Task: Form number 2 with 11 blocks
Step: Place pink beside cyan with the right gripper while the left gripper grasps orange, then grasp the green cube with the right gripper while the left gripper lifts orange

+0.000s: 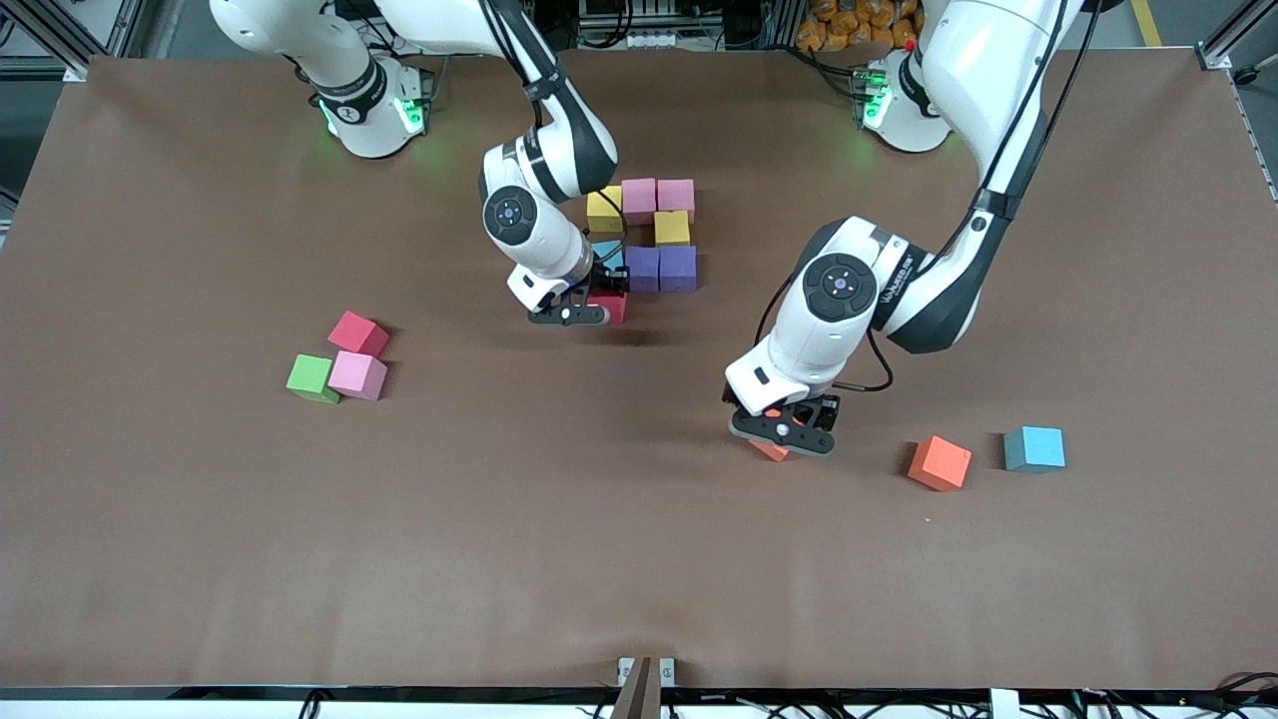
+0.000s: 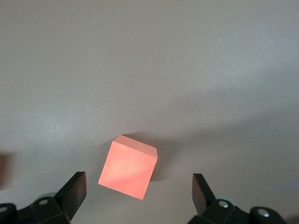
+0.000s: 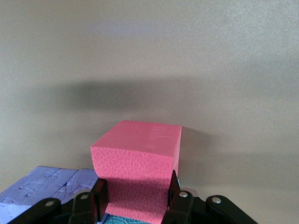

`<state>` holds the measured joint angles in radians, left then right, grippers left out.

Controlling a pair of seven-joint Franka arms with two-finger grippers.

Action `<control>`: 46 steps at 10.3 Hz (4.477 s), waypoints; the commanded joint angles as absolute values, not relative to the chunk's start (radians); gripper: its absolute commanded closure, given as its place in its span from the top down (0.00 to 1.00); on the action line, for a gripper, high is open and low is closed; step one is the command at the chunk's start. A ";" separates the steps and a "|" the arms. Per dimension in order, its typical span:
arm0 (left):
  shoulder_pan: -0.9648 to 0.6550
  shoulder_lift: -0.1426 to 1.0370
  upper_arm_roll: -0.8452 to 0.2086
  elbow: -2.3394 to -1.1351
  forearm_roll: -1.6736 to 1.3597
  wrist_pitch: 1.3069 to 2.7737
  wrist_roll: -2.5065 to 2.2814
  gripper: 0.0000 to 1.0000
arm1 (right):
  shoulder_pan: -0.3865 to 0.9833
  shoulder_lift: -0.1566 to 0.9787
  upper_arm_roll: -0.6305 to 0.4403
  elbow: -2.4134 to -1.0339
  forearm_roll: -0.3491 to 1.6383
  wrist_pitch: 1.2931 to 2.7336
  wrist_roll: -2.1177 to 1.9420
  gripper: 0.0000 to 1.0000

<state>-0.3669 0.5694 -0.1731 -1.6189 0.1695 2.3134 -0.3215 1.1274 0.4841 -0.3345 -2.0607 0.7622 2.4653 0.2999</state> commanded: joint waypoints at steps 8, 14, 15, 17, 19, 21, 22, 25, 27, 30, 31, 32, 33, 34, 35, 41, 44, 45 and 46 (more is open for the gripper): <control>-0.374 0.626 -0.144 -1.591 0.170 2.390 -0.324 1.00 | 1.098 0.471 -0.293 -2.095 0.781 2.459 0.351 1.00; -0.382 0.658 -0.143 -1.591 0.182 2.421 -0.318 1.00 | 1.033 0.401 -0.305 -2.059 0.778 2.401 0.345 1.00; -0.383 0.661 -0.143 -1.591 0.240 2.421 -0.316 1.00 | 1.017 0.379 -0.322 -2.056 0.766 2.390 0.336 1.00; -0.376 0.669 -0.143 -1.591 0.300 2.421 -0.301 1.00 | 1.012 0.342 -0.407 -2.042 0.706 2.335 0.258 1.00; -0.370 0.669 -0.141 -1.594 0.299 2.421 -0.218 1.00 | 1.015 0.322 -0.544 -2.004 0.597 2.181 0.123 1.00; -0.370 0.670 -0.143 -1.603 0.298 2.415 -0.206 1.00 | 0.999 0.308 -0.618 -2.000 0.542 2.114 -0.068 1.00; -0.370 0.672 -0.143 -1.608 0.299 2.414 -0.206 1.00 | 0.947 0.310 -0.624 -1.994 0.516 2.083 -0.183 1.00; -0.370 0.669 -0.150 -1.621 0.282 2.410 -0.209 1.00 | 0.769 0.324 -0.620 -1.993 0.471 2.062 -0.608 1.00; -0.368 0.669 -0.152 -1.631 0.253 2.410 -0.207 1.00 | 0.680 0.345 -0.615 -1.993 0.466 2.063 -0.840 1.00; -0.367 0.672 -0.152 -1.641 0.250 2.410 -0.207 1.00 | 0.556 0.385 -0.608 -1.987 0.446 2.072 -1.165 1.00; -0.364 0.679 -0.152 -1.641 0.244 2.410 -0.207 1.00 | 0.490 0.409 -0.577 -1.971 0.446 2.077 -1.272 1.00; -0.364 0.684 -0.152 -1.641 0.229 2.410 -0.207 1.00 | 0.406 0.434 -0.522 -1.957 0.445 2.080 -1.372 1.00; -0.364 0.692 -0.152 -1.641 0.216 2.410 -0.207 1.00 | 0.335 0.461 -0.474 -1.944 0.443 2.082 -1.452 1.00; -0.364 0.698 -0.152 -1.638 0.215 2.410 -0.207 1.00 | 0.304 0.491 -0.457 -1.936 0.445 2.106 -1.527 1.00; -0.364 0.706 -0.152 -1.635 0.215 2.410 -0.207 1.00 | 0.296 0.514 -0.457 -1.937 0.451 2.132 -1.576 1.00; -0.379 0.741 -0.153 -1.626 0.164 2.419 -0.224 0.61 | 0.287 0.554 -0.449 -1.985 0.538 2.141 -1.716 1.00; -0.394 0.733 -0.158 -1.588 0.112 2.411 -0.262 0.50 | 0.293 0.548 -0.445 -1.980 0.540 2.093 -1.706 1.00; -0.403 0.729 -0.169 -1.574 0.104 2.408 -0.284 0.50 | 0.295 0.543 -0.445 -1.980 0.541 2.088 -1.701 1.00; -0.417 0.727 -0.176 -1.562 0.104 2.393 -0.329 0.50 | 0.296 0.542 -0.445 -1.976 0.541 2.082 -1.701 1.00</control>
<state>-0.3929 0.7334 -0.1706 -1.5846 0.1250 2.4146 -0.2779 0.3051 0.5414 -0.4525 -1.9856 0.5241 2.0969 -1.6830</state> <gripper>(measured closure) 0.361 0.000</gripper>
